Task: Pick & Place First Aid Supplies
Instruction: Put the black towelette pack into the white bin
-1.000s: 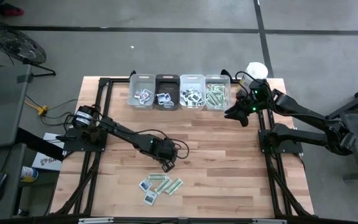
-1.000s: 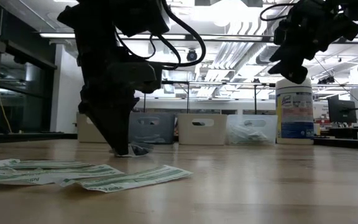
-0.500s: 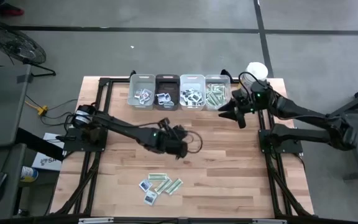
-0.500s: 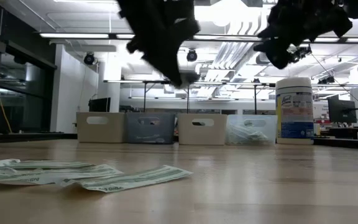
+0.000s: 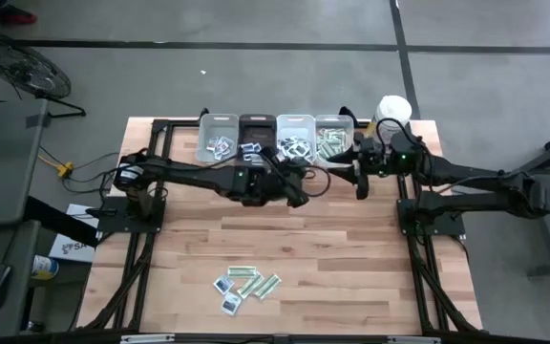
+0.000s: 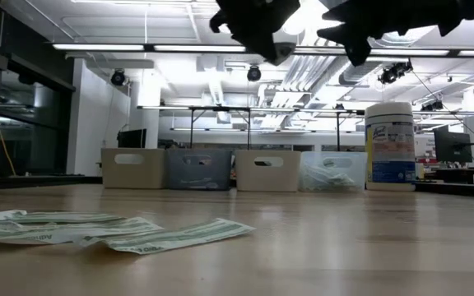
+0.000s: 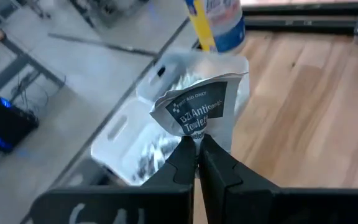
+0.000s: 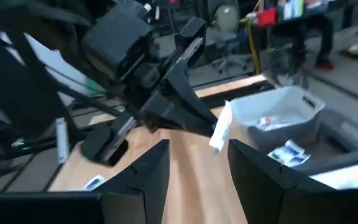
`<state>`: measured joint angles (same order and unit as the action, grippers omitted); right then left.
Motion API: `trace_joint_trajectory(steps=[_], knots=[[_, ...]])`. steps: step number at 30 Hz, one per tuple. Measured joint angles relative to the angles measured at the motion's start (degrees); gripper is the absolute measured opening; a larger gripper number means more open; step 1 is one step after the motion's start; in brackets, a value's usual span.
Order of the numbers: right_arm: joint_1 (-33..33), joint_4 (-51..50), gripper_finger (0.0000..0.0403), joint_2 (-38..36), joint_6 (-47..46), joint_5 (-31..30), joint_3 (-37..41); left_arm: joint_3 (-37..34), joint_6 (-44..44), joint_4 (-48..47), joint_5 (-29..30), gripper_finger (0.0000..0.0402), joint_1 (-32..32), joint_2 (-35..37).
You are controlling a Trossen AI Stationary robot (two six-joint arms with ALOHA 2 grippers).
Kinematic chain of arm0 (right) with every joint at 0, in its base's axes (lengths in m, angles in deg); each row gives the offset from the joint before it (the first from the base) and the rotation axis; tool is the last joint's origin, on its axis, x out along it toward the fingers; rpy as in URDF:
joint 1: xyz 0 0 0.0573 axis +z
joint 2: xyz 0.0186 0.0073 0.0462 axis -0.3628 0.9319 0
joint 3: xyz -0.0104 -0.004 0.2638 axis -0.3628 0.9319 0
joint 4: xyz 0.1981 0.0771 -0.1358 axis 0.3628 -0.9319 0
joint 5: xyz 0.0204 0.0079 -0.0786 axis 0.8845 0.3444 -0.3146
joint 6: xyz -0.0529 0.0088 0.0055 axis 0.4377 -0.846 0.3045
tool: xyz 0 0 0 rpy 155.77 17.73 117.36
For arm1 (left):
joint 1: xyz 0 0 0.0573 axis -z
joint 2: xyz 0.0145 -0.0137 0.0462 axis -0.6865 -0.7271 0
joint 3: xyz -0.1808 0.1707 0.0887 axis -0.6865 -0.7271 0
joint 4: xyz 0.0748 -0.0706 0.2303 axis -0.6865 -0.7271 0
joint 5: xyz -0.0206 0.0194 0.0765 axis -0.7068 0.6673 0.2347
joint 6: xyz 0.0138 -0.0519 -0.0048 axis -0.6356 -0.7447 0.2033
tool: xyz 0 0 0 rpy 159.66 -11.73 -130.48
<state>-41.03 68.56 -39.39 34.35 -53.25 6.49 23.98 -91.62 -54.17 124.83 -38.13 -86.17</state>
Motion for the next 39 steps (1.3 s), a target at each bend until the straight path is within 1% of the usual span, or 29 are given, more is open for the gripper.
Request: trace_joint_trajectory(steps=[2, 5, 12, 16, 19, 23, 28, 39], knots=[[1.06, 1.62, 0.0156, 0.88, 1.36, -2.17, 0.0, 0.03, 2.45, 2.45, -0.8, 0.0001, -0.52, 0.0], [2.33, 4.73, 0.0156, 3.27, 2.22, -4.49, 0.0, 0.2, 3.58, 3.97, -1.66, 0.0001, -0.83, 0.0], [3.55, 9.62, 0.0156, 9.58, 1.76, -4.82, 0.0, 0.19, 4.87, 4.73, -0.97, 0.0001, -0.77, 0.0], [3.77, 12.25, 0.0156, 11.88, 0.86, -4.85, 0.0, 0.17, 4.89, 4.25, -1.08, 0.0001, -0.78, 0.0], [3.77, 13.13, 0.0156, 12.25, 0.27, -5.54, 0.0, 0.17, 4.87, 4.33, -1.08, 0.0001, -0.76, 0.0], [3.79, 13.82, 0.0155, 12.25, 0.51, -8.45, 0.0, 0.17, 4.87, 4.55, -1.13, 0.0001, -0.78, 0.0], [3.59, 11.27, 0.0145, 12.25, 0.6, -10.91, 0.0, 0.17, 4.87, 4.76, -1.61, 0.0001, -0.67, 0.0], [3.7, 11.32, 0.0142, 12.23, 0.64, -11.08, 0.0, 0.17, 4.85, 4.68, -2.79, 0.0001, -0.71, 0.09]])
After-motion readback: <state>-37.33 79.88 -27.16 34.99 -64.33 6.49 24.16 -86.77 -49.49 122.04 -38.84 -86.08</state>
